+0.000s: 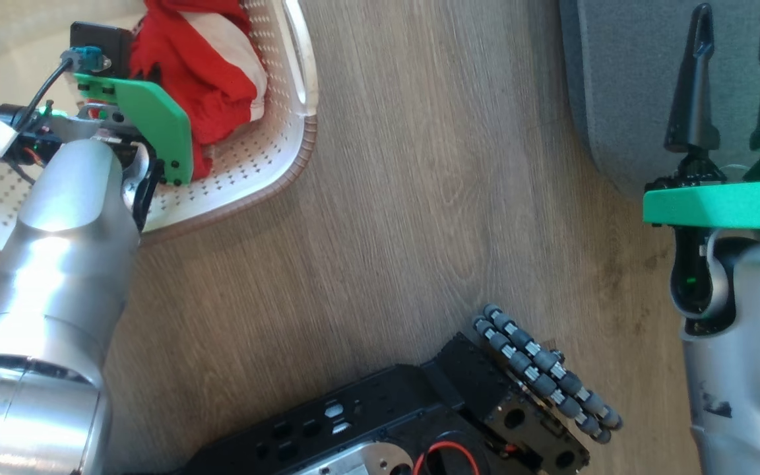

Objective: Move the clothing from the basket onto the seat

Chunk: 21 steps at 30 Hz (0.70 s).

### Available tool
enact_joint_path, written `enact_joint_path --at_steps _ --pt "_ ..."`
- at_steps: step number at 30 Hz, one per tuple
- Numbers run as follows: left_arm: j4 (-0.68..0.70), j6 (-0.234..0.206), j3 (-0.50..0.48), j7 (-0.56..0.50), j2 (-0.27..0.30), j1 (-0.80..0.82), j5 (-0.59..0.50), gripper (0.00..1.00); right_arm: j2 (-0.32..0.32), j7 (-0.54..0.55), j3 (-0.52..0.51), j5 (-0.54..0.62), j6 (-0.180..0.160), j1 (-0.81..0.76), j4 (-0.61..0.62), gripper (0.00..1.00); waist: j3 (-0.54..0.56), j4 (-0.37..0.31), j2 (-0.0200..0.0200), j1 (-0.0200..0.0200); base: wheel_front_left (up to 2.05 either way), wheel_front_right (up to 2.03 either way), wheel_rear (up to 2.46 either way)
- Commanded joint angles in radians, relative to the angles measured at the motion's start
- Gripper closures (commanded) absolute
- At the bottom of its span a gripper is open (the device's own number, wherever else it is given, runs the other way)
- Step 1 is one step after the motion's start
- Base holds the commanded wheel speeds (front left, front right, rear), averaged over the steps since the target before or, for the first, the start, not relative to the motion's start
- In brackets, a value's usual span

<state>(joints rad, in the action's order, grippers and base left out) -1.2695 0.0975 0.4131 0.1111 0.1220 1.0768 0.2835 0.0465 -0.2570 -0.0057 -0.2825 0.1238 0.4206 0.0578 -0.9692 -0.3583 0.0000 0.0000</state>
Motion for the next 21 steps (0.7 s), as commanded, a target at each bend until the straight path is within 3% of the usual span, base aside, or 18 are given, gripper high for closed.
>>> enact_joint_path --at_steps 1,13,21 --pt "0.011 0.01 -0.003 0.031 0.007 -0.009 0.014 1.0 0.004 -0.005 -0.006 0.012 0.007 -0.037 0.018 0.0 0.033 0.023 0.0 0.0 0.0 0.0 0.0" --pt "0.068 0.029 -0.006 0.137 0.002 -0.079 0.062 1.0 0.007 -0.005 -0.049 0.083 0.007 -0.063 -0.018 0.0 0.24 0.121 0.0 0.0 0.0 0.0 0.0" --pt "0.248 0.032 -0.054 0.15 0.051 -0.226 0.114 1.0 0.045 -0.005 -0.067 0.103 0.007 -0.134 -0.052 0.0 0.446 0.195 0.0 0.0 0.0 0.0 0.0"
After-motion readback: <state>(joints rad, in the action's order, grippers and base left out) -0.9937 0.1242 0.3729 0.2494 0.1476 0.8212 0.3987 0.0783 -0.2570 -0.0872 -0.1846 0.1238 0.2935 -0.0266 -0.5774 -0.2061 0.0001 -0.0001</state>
